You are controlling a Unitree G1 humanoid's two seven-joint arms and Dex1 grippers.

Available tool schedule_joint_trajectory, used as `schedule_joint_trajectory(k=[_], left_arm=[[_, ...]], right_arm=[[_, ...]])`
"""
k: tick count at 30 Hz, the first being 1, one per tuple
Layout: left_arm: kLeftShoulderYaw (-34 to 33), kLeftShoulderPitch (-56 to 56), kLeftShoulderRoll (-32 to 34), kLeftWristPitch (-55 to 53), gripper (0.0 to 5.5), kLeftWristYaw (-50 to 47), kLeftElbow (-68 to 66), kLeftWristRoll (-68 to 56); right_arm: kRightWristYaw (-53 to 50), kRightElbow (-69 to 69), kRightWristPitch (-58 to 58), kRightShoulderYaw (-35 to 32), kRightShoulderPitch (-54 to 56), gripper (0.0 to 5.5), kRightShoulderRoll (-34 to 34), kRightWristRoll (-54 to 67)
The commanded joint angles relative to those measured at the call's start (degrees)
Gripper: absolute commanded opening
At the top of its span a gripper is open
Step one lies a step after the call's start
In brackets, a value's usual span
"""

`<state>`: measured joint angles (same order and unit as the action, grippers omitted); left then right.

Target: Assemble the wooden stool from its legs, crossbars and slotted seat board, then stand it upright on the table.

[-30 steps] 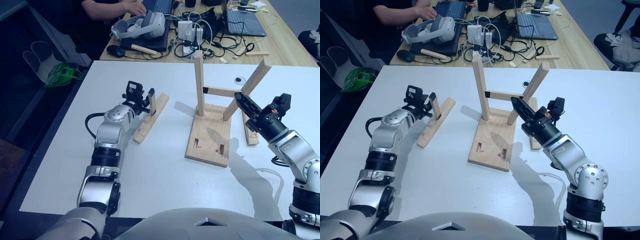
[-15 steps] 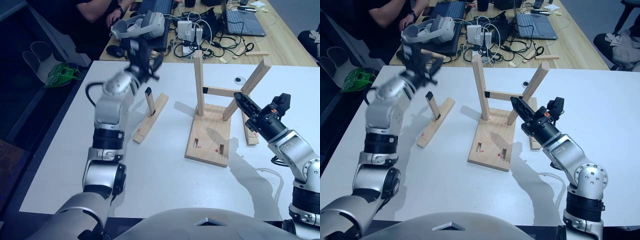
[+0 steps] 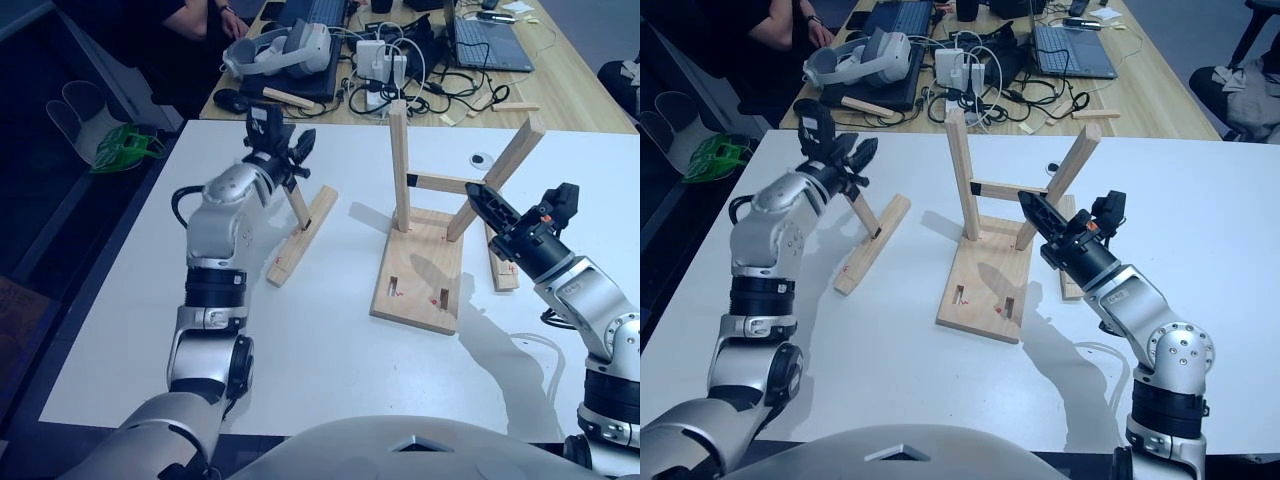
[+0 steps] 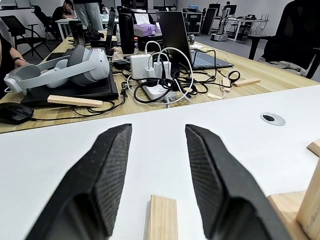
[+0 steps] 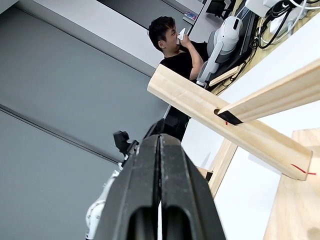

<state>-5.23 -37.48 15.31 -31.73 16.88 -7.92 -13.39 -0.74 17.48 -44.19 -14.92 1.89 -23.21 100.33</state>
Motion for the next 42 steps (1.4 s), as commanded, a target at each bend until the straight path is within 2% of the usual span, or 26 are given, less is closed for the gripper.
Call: schedule_joint_trajectory(k=[1,5,9,13,20,23,26,30,33,42], left_arm=[[-1.8,-6.7,1.5,-4.0,1.96,-1.1,3.6,-1.2],[0.5,-3.4,0.0,-6.4,1.96,-1.2,0.4,-0.3],[2.7,3.9,-2.4,-2.5,1.96,-4.1,-12.6,3.8],[2.4,2.2,-2.6,-1.9,1.96,-4.4,-15.2,4.5],[-1.6,0.6,-4.0,1.3,1.96,-6.5,-10.1,2.1],[-4.7,-2.0,-1.5,2.6,1.96,-8.9,-4.0,2.3],[-3.6,3.0,6.1,-7.9,1.96,-5.3,7.2,3.0],[-0.5,11.5,12.0,-24.5,1.96,3.1,22.8,-4.0],[1.0,14.7,11.6,-30.2,1.96,5.3,28.4,-7.5],[3.7,17.3,6.7,-37.1,1.96,4.3,35.9,-12.7]], right_arm=[[0.1,-0.2,-0.1,-0.3,-0.3,0.00,-0.3,0.5],[0.1,0.2,-0.2,-0.1,-0.5,0.00,-0.1,0.8],[-0.1,0.1,-0.1,0.4,0.1,0.00,0.2,0.6],[-0.3,0.0,0.3,0.1,0.0,0.00,0.4,0.7],[-0.4,-0.1,0.4,0.0,0.2,0.00,0.5,0.9],[-0.5,0.2,0.5,-0.1,-0.1,0.00,0.5,1.0],[-0.7,1.3,0.8,-0.5,-1.3,0.00,0.7,1.3],[-0.8,2.6,1.5,-1.1,-3.2,0.00,0.9,1.7],[-0.6,2.6,1.8,-0.7,-3.6,0.00,0.9,1.5],[0.5,2.5,2.1,0.3,-4.3,0.00,1.1,0.2]])
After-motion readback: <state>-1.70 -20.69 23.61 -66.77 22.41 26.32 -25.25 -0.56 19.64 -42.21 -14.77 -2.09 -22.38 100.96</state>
